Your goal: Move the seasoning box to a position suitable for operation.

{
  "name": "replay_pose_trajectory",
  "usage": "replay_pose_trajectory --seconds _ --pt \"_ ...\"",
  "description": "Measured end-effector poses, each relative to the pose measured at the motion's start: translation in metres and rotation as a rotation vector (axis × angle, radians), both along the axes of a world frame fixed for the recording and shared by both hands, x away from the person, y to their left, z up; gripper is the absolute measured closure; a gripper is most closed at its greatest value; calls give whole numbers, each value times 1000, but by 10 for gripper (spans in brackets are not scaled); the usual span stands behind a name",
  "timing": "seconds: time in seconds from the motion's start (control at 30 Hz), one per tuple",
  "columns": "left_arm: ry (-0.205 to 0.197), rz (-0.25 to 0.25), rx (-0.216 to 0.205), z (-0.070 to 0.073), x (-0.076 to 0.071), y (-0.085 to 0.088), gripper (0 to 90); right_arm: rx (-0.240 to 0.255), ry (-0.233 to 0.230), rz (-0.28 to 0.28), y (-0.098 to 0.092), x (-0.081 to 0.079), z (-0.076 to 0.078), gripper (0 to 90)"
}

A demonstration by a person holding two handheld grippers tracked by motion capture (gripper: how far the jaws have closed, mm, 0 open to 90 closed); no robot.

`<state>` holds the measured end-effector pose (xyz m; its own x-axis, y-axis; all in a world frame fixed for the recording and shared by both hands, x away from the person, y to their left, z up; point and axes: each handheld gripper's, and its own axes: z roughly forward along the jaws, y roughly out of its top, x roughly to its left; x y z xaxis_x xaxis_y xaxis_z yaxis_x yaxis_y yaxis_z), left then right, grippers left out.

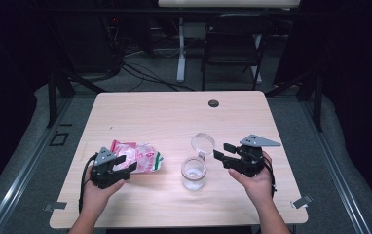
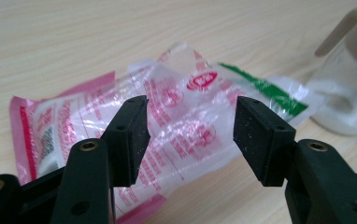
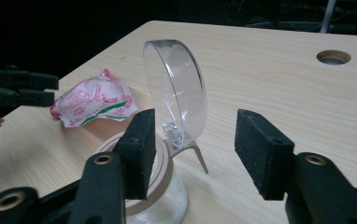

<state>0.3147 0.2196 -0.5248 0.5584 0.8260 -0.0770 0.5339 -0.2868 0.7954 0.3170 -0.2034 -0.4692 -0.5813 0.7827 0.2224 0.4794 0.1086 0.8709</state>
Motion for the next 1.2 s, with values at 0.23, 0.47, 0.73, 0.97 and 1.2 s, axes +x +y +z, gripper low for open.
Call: replay_pose_trajectory --seconds 0.23,0.47,0.73,0.97,1.2 --pt "4 -42 33 -6 -3 -13 446 -12 2 -2 0 -1 0 468" --pt "21 -100 74 -11 -6 -27 389 4 3 -12 -1 -1 -1 441" --pt "-28 -82 234 -19 -4 -38 367 4 6 -12 -2 0 -2 437" --pt "-62 -78 307 -27 2 -46 371 -9 6 -12 -1 -2 -3 437" --pt "-69 -67 336 -34 17 -52 420 -23 -2 -30 -7 -11 -3 437"
